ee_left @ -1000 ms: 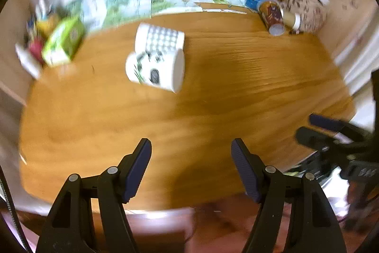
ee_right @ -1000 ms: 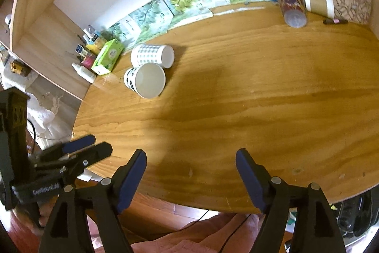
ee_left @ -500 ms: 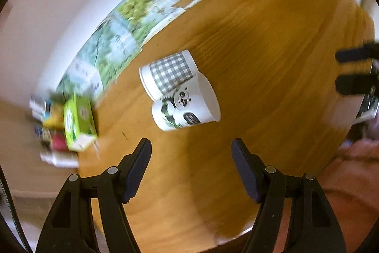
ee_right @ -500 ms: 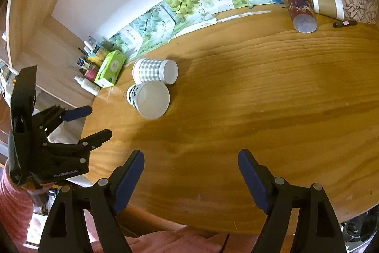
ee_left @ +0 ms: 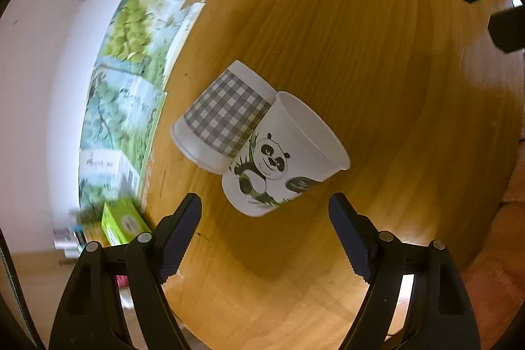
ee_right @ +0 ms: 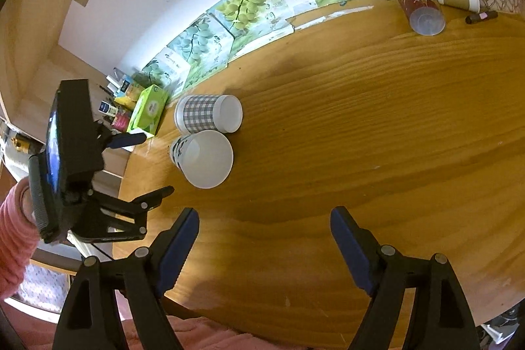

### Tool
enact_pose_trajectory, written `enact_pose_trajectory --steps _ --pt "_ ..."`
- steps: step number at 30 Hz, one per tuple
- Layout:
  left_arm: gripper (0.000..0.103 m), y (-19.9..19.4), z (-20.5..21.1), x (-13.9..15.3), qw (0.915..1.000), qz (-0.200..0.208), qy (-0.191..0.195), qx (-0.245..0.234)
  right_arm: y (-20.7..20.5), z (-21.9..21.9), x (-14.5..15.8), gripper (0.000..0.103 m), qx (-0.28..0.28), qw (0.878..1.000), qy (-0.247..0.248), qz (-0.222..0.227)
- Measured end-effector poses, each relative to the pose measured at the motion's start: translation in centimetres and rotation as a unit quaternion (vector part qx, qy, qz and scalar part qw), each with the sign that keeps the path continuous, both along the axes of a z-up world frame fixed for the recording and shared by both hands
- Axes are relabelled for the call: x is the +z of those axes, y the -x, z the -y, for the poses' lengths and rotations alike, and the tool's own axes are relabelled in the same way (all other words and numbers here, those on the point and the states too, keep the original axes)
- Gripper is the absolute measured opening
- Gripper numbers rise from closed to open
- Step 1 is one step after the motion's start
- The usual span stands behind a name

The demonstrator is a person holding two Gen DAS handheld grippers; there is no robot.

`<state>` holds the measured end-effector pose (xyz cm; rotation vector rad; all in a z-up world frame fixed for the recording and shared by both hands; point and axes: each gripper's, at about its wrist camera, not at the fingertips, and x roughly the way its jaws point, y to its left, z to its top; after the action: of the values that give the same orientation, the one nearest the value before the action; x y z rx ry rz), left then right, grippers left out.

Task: Flip cup upright
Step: 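Grasp the white panda-print paper cup with the left tool and lift it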

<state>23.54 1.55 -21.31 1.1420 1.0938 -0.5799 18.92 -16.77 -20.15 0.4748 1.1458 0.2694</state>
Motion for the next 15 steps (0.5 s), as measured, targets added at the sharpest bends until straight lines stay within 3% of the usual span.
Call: enact_pose_trajectory --steps 15 --pt "0.083 -2.0 1.3 -3.3 0.9966 -0.043 -0.02 -0.067 -0.3 -0.3 -0.7 0.083 -0.028 0.999 0.004 -0.022"
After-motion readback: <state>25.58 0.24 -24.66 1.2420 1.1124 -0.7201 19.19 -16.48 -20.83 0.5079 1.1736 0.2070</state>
